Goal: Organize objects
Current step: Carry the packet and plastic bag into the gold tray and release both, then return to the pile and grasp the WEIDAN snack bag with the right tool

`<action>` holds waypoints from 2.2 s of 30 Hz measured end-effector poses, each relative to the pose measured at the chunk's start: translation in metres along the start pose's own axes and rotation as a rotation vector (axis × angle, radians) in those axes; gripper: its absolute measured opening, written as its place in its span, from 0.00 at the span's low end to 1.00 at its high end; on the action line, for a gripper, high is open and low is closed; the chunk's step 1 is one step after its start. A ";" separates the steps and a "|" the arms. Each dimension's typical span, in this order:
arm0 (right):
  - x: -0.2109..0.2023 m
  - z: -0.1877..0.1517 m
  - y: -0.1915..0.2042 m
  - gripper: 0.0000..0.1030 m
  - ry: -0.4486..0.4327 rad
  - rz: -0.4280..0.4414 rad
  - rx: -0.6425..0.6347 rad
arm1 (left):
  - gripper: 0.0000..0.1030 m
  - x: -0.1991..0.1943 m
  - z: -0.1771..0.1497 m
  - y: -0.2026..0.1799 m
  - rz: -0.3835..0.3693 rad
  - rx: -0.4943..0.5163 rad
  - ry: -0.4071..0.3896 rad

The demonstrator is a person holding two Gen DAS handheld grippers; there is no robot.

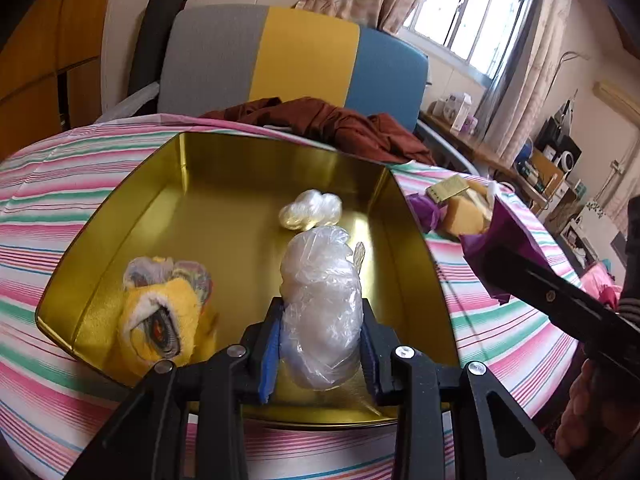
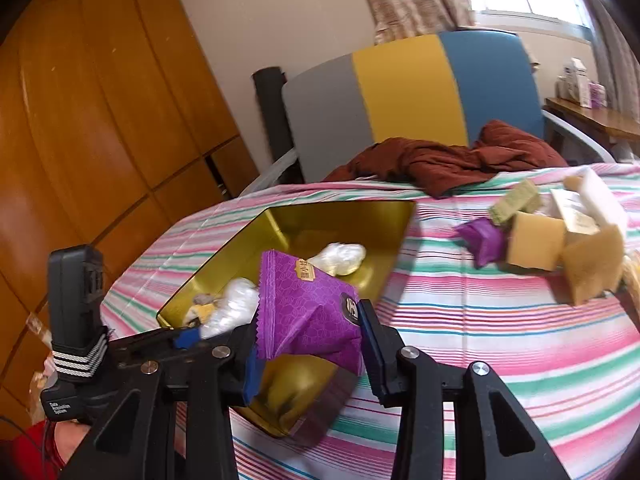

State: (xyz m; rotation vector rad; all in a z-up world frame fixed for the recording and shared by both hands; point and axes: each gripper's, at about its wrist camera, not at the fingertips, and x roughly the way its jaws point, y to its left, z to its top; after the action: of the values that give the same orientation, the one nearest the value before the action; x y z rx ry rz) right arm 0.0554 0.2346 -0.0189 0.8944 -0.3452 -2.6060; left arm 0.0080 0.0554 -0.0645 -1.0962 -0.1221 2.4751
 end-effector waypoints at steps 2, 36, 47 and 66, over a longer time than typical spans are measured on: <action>0.007 0.000 0.008 0.40 0.016 0.009 -0.017 | 0.34 0.002 -0.002 0.003 0.012 0.007 0.016; 0.003 -0.013 -0.001 0.48 0.019 -0.048 0.023 | 1.00 -0.047 0.006 0.011 0.186 -0.113 -0.154; -0.025 -0.030 -0.081 0.48 0.025 -0.172 0.175 | 1.00 -0.036 0.005 -0.052 -0.002 0.006 -0.097; -0.071 -0.006 -0.247 0.67 0.006 -0.556 0.102 | 1.00 0.009 0.006 -0.162 -0.191 0.233 0.071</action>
State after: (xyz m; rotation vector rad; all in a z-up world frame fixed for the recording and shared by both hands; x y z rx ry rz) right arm 0.0479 0.4864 -0.0692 1.1701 -0.2561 -3.1083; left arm 0.0544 0.2066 -0.0265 -1.0199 0.0783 2.2141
